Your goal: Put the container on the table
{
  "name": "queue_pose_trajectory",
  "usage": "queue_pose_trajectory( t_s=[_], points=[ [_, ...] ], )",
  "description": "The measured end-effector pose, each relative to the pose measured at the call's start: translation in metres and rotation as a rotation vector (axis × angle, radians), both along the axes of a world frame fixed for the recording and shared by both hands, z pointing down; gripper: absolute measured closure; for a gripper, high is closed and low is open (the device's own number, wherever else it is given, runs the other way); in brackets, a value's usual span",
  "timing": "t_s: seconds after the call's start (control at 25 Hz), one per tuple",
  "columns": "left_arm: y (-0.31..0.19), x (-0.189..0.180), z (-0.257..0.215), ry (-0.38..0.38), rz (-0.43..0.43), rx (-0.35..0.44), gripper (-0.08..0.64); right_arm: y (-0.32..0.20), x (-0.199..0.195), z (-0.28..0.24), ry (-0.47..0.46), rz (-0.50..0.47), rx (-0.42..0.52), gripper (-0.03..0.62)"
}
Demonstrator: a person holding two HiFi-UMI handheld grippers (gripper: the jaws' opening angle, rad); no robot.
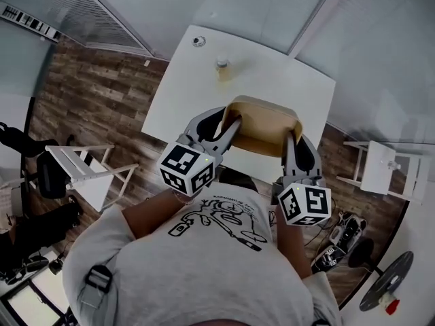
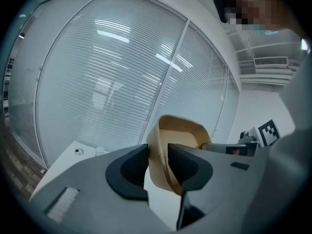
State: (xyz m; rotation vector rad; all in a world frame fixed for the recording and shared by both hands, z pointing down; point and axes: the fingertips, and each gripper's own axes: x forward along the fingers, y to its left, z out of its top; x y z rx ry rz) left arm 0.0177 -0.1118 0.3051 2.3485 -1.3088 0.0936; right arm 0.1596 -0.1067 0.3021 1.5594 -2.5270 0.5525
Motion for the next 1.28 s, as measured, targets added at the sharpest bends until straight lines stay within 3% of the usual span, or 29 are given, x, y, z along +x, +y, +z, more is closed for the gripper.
queue_pose_trajectory(
  t_s=[0.4,1.28],
  points=[
    [-0.032,0.028,0.008,0.020,-0.026,-0.018,0.442,-0.033,0.028,0.008,0.003,-0.010,-0.013,0.571],
    [-0.067,-0.018,-0.004,0.042,0.067,0.003,0.442,-0.051,-0.020,-0.009,0.023,0.095,0.010,0.571]
  ],
)
